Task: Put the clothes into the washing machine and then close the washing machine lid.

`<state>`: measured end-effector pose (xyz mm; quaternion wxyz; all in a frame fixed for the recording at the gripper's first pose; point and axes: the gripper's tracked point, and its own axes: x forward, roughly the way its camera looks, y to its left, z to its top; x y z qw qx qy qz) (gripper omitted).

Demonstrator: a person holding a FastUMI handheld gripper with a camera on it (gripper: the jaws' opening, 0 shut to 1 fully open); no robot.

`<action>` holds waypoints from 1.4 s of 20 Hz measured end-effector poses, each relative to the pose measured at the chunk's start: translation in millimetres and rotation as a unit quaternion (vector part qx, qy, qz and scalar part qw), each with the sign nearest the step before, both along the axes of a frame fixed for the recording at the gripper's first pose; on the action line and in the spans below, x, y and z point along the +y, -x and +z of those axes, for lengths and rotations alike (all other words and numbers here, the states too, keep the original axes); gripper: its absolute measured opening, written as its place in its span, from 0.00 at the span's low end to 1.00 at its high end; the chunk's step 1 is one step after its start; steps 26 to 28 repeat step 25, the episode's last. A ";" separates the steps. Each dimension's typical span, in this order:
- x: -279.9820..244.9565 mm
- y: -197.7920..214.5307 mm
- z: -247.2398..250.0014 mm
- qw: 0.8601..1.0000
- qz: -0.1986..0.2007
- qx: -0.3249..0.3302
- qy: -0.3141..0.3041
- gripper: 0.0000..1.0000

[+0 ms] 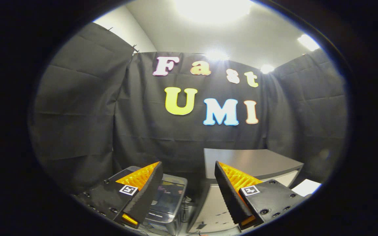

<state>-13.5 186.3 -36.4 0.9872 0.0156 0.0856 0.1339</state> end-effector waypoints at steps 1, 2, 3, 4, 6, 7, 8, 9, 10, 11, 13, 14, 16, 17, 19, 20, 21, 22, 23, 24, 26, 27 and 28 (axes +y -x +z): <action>-22.3 6.3 5.9 1.000 -0.013 -0.003 -0.003 0.98; -41.1 12.0 12.1 1.000 -0.024 -0.007 -0.007 0.98; -57.7 15.7 16.6 0.999 -0.034 -0.012 -0.009 0.98; -75.4 19.2 17.5 0.999 -0.043 -0.016 -0.008 0.98; -106.1 28.2 12.4 0.999 -0.052 -0.016 0.000 0.98; -117.6 32.6 8.6 0.999 -0.053 -0.015 0.000 0.98; -126.6 36.5 3.8 0.999 -0.049 -0.011 -0.005 0.98; -134.8 40.9 -4.0 0.999 -0.044 -0.005 -0.011 0.98; -142.9 44.3 -12.2 0.999 -0.039 0.004 -0.015 0.98; -150.4 46.9 -20.6 0.999 -0.036 0.013 -0.020 0.98; -168.1 55.0 -32.5 0.999 -0.030 0.030 -0.033 0.98; -180.5 56.4 -32.3 0.999 -0.028 0.026 -0.035 0.98; -196.2 60.5 -38.3 0.999 -0.019 0.025 -0.030 0.98; -202.6 60.9 -40.3 0.999 -0.016 0.024 -0.031 0.98; -219.2 62.1 -41.9 0.999 -0.018 0.023 -0.038 0.98; -226.0 61.1 -43.2 0.999 -0.021 0.022 -0.040 0.98; -231.0 61.4 -43.8 0.999 -0.020 0.022 -0.042 0.98; -235.0 60.5 -46.9 0.999 -0.021 0.023 -0.042 0.98; -239.4 60.1 -48.7 0.998 -0.023 0.025 -0.043 0.98; -244.0 59.8 -50.7 0.998 -0.024 0.027 -0.045 0.98; -247.2 59.8 -48.7 0.998 -0.026 0.026 -0.047 0.98; -247.2 59.8 -48.7 0.998 -0.026 0.026 -0.047 0.98; -247.2 59.8 -48.7 0.998 -0.026 0.026 -0.047 0.98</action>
